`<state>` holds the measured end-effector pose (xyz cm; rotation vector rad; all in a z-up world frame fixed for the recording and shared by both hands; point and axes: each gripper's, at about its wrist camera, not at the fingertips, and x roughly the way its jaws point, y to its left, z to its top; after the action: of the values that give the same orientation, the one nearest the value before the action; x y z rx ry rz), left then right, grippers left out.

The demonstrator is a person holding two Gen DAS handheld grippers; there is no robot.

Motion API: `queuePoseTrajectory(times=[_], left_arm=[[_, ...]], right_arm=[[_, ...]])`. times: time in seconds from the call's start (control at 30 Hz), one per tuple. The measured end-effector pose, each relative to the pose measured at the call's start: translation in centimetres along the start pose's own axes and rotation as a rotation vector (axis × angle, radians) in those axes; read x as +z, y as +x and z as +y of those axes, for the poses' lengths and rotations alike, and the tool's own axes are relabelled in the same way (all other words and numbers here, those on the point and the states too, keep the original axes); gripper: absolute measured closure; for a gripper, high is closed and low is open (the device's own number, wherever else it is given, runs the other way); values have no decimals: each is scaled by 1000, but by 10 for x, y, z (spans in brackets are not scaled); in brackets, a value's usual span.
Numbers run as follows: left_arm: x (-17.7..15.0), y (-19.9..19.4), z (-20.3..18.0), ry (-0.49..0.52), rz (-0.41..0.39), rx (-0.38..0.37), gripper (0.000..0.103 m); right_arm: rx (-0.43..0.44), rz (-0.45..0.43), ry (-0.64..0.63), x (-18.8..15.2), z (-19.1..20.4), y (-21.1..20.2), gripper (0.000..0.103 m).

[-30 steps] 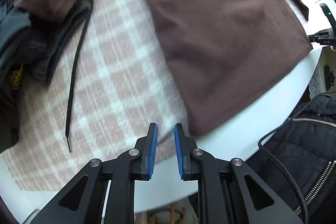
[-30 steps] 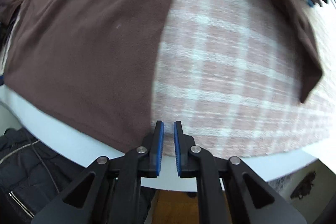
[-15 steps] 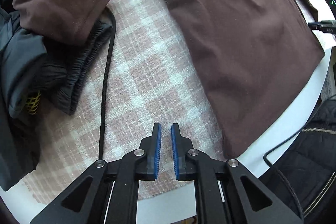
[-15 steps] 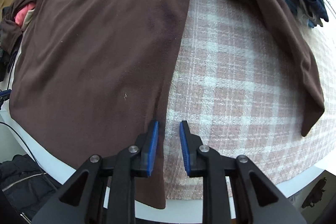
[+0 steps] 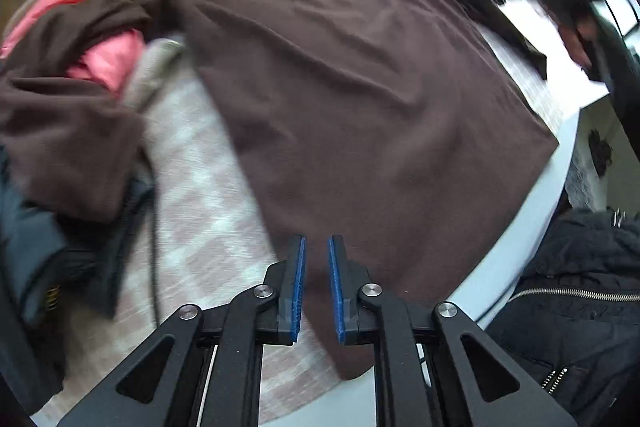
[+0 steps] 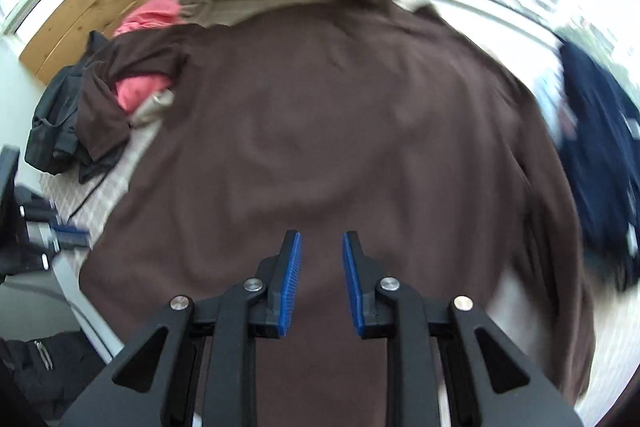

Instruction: Fold clothes

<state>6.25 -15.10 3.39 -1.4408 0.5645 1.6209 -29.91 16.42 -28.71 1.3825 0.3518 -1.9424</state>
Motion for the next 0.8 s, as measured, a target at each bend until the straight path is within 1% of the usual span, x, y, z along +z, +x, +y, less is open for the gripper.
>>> queuePoseTrajectory(times=[0.03,0.07,0.1,0.13,0.23,0.33,0.37,0.4,0.43,0.47,0.53,0.57,0.6,0.67,0.7,0.73,0.8], left_arm=[[-33,5,1,-6,22,7,91],[-43,9,5,-17,42,11,91],[-44,14,9,-30,61,14,92],[-46,13,11,-36,61,19,93],[-48,6,11,-43,45,40,93],[-47,0,6,-23,29,68,93],[-47,-2,6,-22,24,69,93],[-46,-4,8,-30,23,63,93],[-45,-6,10,-40,22,55,93],[-43,-9,12,-48,23,48,93],[-41,-14,15,-66,23,34,93],[-39,-17,15,-67,25,35,93],[-37,-19,15,-65,26,39,93],[-34,-21,16,-61,31,46,93],[-32,-23,16,-56,35,50,93],[-29,-25,16,-53,39,51,93],[-26,-28,17,-50,46,51,92]], right_arm=[[47,5,-14,6,-2,4,81],[75,16,-32,32,17,29,81],[82,22,-60,52,27,43,81],[84,28,-89,68,33,53,81],[98,60,-120,71,39,61,81],[78,126,-161,67,34,53,81],[42,135,-191,69,31,58,82],[-1,139,-227,73,28,64,91],[-15,134,-216,78,22,65,91],[-21,127,-191,84,15,65,100],[-33,112,-141,96,1,64,96],[-39,104,-116,101,-6,63,92],[-44,96,-91,107,-13,63,92],[50,87,-116,106,5,60,90],[84,93,-147,103,20,63,87],[110,102,-182,99,35,66,86],[220,144,-201,92,60,78,85]])
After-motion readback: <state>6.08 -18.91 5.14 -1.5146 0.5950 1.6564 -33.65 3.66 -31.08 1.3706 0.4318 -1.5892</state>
